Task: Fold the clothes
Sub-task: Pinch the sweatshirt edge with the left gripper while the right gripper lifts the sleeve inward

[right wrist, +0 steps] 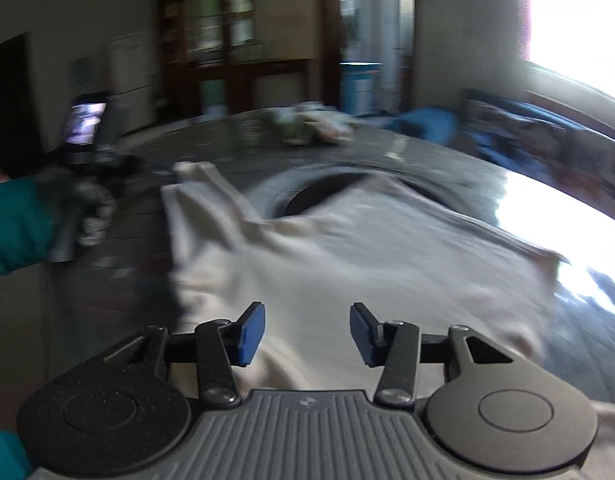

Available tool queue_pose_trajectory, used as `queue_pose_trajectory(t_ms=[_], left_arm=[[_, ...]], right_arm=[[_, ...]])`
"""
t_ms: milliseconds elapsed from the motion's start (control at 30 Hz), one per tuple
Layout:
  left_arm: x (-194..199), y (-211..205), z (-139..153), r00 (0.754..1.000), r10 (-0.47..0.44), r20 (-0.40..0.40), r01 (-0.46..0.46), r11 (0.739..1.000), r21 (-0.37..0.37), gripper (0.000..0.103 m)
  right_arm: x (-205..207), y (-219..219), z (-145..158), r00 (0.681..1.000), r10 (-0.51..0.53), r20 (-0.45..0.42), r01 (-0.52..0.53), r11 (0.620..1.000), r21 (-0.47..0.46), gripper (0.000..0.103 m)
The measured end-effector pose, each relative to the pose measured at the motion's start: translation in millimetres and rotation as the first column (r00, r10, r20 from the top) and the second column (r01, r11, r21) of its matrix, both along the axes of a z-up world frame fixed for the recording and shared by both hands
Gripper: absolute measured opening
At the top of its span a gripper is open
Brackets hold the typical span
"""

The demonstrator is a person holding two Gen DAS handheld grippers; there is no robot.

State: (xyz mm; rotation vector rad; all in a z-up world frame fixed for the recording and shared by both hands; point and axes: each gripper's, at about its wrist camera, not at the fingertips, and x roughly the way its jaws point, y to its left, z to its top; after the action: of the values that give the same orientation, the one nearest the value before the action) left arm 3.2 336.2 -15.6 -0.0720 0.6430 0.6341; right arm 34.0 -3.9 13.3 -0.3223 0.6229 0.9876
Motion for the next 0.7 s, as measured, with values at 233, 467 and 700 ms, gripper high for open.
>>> queue_pose_trajectory(t_ms=[233,467,700], left_arm=[[-2.0,5.7,0.6,1.000,-0.017,0.000,0.017,1.000,-0.025,0.012],[-3.6,8.3,1.6,1.000,-0.030,0.001,0.030,0.999,-0.038,0.015],[-5.7,15.0,2.7,0.999,-0.035,0.004,0.035,0.998,-0.050,0.017]], right_arm=[[-1.6,77.3,-1.8,0.982,0.188,-0.036,-0.188,0.982,-0.022,0.024],[3.1,139.7,-21.9,0.971,0.234,-0.054,-0.237,0.970,-0.056,0.019],[-0.9,151.1,-37.9,0.957,0.268,-0.112,-0.275,0.960,-0.049,0.002]])
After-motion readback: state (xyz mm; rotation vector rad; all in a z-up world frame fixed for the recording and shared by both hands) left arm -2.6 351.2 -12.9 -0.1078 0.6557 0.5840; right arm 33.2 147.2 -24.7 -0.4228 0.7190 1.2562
